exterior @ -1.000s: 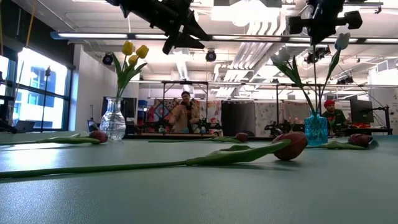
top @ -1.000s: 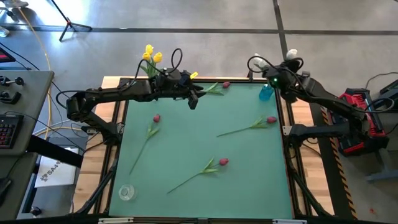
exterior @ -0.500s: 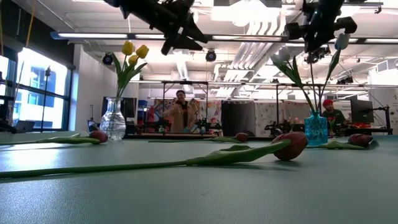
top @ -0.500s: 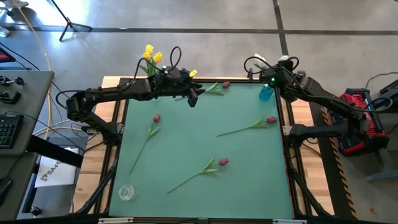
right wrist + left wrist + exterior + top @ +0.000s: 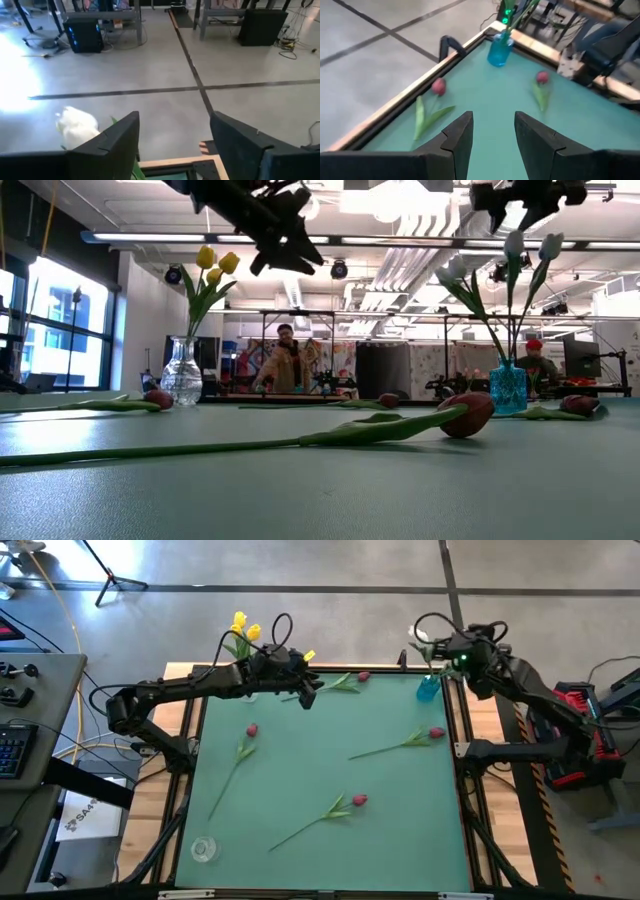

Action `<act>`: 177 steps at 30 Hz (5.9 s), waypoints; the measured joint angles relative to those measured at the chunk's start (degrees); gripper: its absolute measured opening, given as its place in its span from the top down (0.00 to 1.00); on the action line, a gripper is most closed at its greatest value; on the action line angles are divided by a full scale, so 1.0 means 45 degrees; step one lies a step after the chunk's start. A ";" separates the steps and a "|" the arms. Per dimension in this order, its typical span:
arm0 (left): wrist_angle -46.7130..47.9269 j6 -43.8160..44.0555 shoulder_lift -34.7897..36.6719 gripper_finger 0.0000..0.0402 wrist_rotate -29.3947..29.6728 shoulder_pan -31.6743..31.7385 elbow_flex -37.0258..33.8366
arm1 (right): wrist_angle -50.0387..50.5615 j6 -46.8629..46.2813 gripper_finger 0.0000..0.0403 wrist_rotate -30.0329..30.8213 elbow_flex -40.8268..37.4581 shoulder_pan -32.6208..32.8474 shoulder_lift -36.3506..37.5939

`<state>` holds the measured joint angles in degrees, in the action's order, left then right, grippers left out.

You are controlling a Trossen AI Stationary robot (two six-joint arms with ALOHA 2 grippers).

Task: Sort flowers into vase by color
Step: Put the top red flower into the blue vase, then put the top red flower into the bottom transparent vase

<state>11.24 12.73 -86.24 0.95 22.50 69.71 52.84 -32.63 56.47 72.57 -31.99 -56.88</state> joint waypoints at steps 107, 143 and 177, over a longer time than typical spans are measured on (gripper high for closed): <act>0.6345 -0.0212 -0.5704 1.00 -0.1091 0.0614 0.4265 | 0.1322 0.0163 0.65 -0.9568 0.2790 0.4526 -0.1806; 0.5198 -0.1158 -0.1796 0.94 0.0899 -0.2091 0.3357 | -0.9452 -0.5362 0.53 -0.9610 -0.6356 0.5979 -0.1010; 0.4649 -0.1250 -0.8603 0.98 -0.0324 -0.1553 0.3721 | -0.7879 -0.5896 0.55 -0.9546 -0.6293 0.6810 -0.1010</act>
<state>32.16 7.11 -124.95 -0.50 15.51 86.46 17.39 -59.16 13.52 44.25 -1.34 -61.43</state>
